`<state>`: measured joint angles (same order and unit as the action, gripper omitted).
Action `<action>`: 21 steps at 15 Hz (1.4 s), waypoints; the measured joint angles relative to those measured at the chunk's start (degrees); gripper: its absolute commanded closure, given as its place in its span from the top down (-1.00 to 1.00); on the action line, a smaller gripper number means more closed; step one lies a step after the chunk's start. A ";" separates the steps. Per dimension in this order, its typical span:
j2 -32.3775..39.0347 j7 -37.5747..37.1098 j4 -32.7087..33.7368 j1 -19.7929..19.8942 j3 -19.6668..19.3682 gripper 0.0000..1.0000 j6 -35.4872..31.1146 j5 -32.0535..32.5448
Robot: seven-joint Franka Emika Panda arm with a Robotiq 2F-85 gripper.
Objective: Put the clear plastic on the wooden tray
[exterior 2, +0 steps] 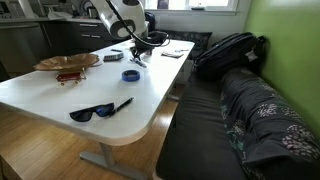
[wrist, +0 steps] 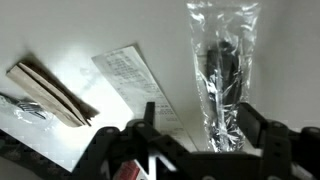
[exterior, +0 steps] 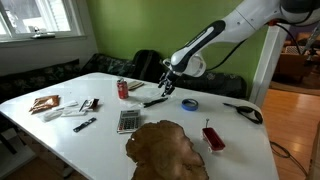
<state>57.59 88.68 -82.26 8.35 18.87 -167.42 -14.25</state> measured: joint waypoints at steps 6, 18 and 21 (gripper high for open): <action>0.42 -12.10 1.61 -1.51 -2.11 -0.03 3.96 4.19; 0.45 -19.07 4.12 -1.97 -2.57 -1.00 13.47 6.67; 0.45 -19.24 4.38 -1.97 -2.57 -1.00 14.11 6.67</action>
<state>58.04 69.45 -77.88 6.37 16.30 -153.30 -7.58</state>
